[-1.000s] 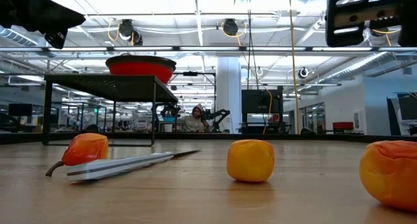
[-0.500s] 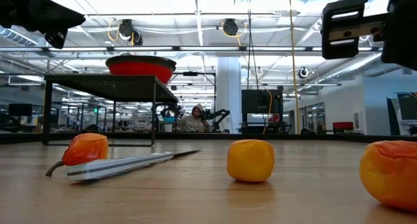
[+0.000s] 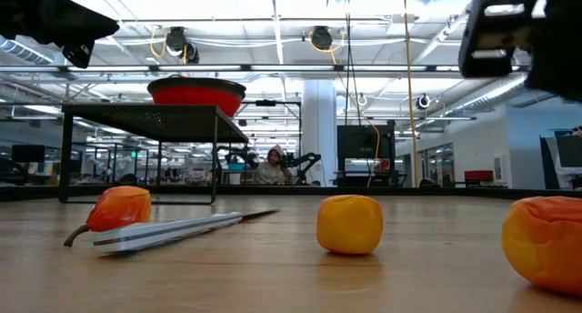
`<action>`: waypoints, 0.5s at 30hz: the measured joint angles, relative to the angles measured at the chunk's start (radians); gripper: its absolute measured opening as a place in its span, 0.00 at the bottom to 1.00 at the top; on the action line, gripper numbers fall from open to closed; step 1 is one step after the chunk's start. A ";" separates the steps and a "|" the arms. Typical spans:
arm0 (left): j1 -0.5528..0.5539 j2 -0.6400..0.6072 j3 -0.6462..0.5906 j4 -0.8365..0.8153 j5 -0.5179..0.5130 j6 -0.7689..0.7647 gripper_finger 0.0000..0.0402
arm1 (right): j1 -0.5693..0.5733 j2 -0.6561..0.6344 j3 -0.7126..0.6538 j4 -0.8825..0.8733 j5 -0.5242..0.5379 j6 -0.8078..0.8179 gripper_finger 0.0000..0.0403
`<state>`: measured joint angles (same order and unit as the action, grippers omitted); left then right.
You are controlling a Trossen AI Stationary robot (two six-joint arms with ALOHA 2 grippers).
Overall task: Pick & Place Fruit
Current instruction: Put the orange pear into the red strainer bowl on the shelf
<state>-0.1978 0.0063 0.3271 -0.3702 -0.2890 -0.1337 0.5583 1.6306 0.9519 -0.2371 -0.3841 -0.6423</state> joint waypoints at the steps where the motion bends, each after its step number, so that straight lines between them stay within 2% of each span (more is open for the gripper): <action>1: 0.000 0.000 0.000 0.000 0.000 0.000 0.08 | 0.000 0.010 -0.001 0.000 -0.006 -0.013 0.49; 7: 0.000 0.000 0.000 0.000 0.000 0.000 0.08 | 0.000 0.062 -0.001 0.053 0.047 -0.061 0.49; 15: 0.000 0.000 0.000 0.000 0.000 0.000 0.08 | 0.007 0.103 -0.001 0.068 0.016 -0.061 0.49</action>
<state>-0.1980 0.0063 0.3271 -0.3702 -0.2891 -0.1337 0.5650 1.7336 0.9508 -0.1690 -0.3685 -0.7029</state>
